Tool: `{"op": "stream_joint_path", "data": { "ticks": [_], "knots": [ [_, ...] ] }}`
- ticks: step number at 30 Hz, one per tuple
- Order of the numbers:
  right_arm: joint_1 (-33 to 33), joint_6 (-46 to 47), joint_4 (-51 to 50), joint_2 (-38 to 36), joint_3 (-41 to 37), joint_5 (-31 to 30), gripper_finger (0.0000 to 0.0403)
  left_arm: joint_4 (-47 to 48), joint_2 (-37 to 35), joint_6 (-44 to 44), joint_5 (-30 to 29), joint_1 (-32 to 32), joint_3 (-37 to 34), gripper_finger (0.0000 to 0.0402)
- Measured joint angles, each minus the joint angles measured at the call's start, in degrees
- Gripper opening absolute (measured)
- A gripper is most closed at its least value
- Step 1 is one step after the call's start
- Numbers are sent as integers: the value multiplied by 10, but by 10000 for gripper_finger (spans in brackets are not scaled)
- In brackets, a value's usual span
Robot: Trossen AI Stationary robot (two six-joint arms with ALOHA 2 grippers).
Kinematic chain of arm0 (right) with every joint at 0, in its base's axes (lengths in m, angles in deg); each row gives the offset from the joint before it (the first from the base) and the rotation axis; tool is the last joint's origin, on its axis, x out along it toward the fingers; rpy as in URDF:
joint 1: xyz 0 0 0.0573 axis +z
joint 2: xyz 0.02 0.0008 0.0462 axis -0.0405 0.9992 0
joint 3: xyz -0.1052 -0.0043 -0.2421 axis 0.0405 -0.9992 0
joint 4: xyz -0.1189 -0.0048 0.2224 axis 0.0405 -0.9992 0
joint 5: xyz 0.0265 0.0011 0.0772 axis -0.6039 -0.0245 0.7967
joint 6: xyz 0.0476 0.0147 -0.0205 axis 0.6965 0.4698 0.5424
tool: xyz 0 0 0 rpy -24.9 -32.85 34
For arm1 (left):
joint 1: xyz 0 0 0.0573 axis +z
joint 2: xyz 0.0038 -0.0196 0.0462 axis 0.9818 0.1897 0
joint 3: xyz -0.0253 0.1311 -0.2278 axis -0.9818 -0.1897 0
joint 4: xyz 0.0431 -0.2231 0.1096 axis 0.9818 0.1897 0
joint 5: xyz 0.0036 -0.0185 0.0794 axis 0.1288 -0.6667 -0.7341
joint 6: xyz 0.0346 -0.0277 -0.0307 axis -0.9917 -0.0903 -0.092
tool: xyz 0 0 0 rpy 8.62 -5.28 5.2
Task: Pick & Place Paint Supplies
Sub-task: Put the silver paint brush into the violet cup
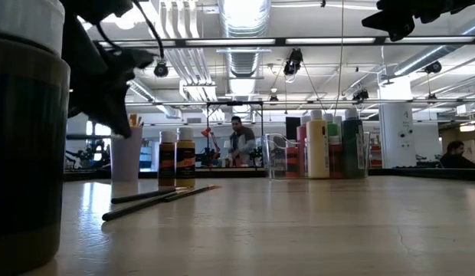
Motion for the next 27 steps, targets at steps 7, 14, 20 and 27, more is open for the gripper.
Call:
{"op": "stream_joint_path", "data": {
  "ticks": [7, 14, 20, 27],
  "knots": [
    [0, 0, 0, 0, 0, 0, 240, 4, -73, -112, -73, 0, 12, 0],
    [0, 0, 0, 0, 0, 0, 226, 10, -158, -232, -142, 0, 12, 0],
    [0, 0, 0, 0, 0, 0, 219, 9, -227, -363, -224, 0, 12, 0],
    [0, 0, 0, 0, 0, 0, 233, 8, -289, -505, -386, 0, 12, 0]
  ]
}}
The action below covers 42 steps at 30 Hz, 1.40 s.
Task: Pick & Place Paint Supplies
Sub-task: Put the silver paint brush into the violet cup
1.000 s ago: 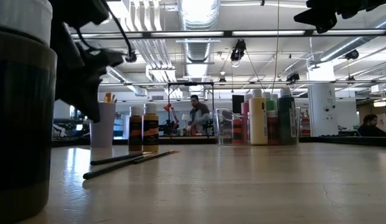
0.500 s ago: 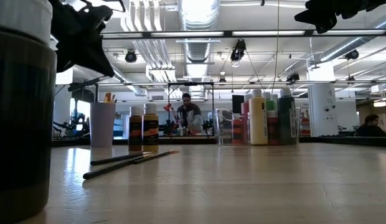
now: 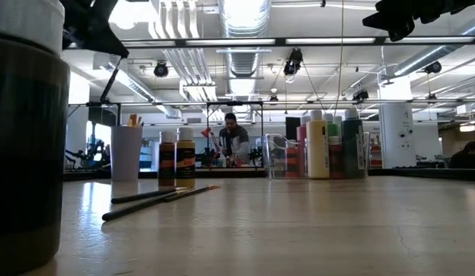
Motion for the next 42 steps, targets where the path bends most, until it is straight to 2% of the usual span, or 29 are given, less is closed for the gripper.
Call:
{"op": "stream_joint_path", "data": {
  "ticks": [8, 12, 15, 19, 21, 25, 27, 30, 36, 42],
  "knots": [
    [0, 0, 0, 0, 0, 0, 262, -30, -30, -155, -230, 1, -8, 0],
    [0, 0, 0, 0, 0, 0, 275, -29, -30, -175, -288, 10, -17, 0],
    [0, 0, 0, 0, 0, 0, 285, -37, -28, -160, -269, 21, -27, 0],
    [0, 0, 0, 0, 0, 0, 298, -129, -8, -173, -160, 33, -50, 0],
    [0, 0, 0, 0, 0, 0, 305, -233, 8, -235, -106, 42, -66, 0],
    [0, 0, 0, -1, 0, 0, 318, -506, 43, -419, 58, 75, -103, 0],
    [0, 0, 0, -1, 0, 0, 325, -606, 59, -489, 99, 92, -112, 0],
    [0, 0, 0, -1, 0, 0, 335, -695, 65, -578, 95, 122, -100, 0],
    [0, 0, 0, 0, 0, 0, 354, -685, 55, -689, 56, 179, -61, 0],
    [0, 0, 0, 0, 0, 0, 360, -648, 32, -689, 54, 239, -71, 0]
  ]
}}
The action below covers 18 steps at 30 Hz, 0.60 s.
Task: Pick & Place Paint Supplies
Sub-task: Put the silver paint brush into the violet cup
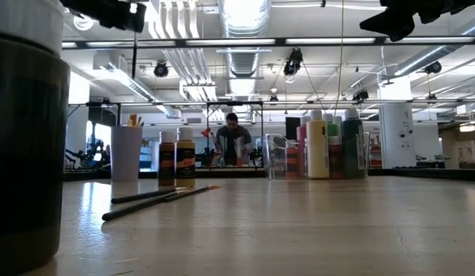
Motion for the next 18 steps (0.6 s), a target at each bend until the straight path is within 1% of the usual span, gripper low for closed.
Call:
{"op": "stream_joint_path", "data": {
  "ticks": [4, 13, 18],
  "knots": [
    [0, 0, 0, 0, 0, 0, 350, 15, -4, 28, 21, 46, -24, 0],
    [0, 0, 0, 0, 0, 0, 322, 15, 0, 130, 127, 171, -81, 0],
    [0, 0, 0, 0, 0, 0, 307, 15, 2, 178, 167, 210, -106, 0]
  ]
}}
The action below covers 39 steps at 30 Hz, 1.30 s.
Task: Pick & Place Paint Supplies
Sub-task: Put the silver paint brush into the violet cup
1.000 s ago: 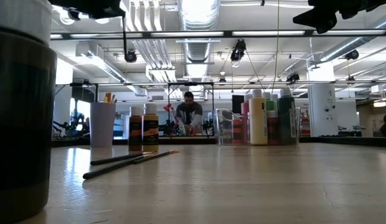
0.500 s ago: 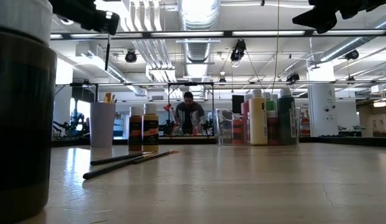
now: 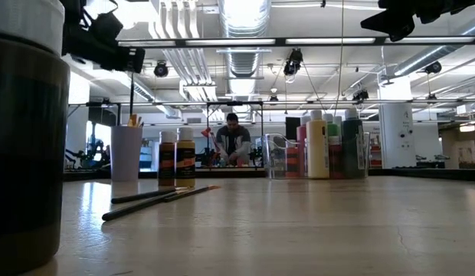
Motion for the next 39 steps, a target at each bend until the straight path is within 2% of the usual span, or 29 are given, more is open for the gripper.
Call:
{"op": "stream_joint_path", "data": {
  "ticks": [8, 22, 29, 39],
  "knots": [
    [0, 0, 0, 0, 0, 0, 287, -25, 16, 24, 6, 15, -50, 0],
    [0, 0, 0, -1, 0, 0, 251, -177, 93, 39, 26, 43, -123, 0],
    [0, 0, 0, -1, 0, 0, 234, -181, 148, 48, 34, 43, -127, 0],
    [0, 0, 0, 0, 0, 0, 225, -165, 186, 79, 33, 43, -129, 0]
  ]
}}
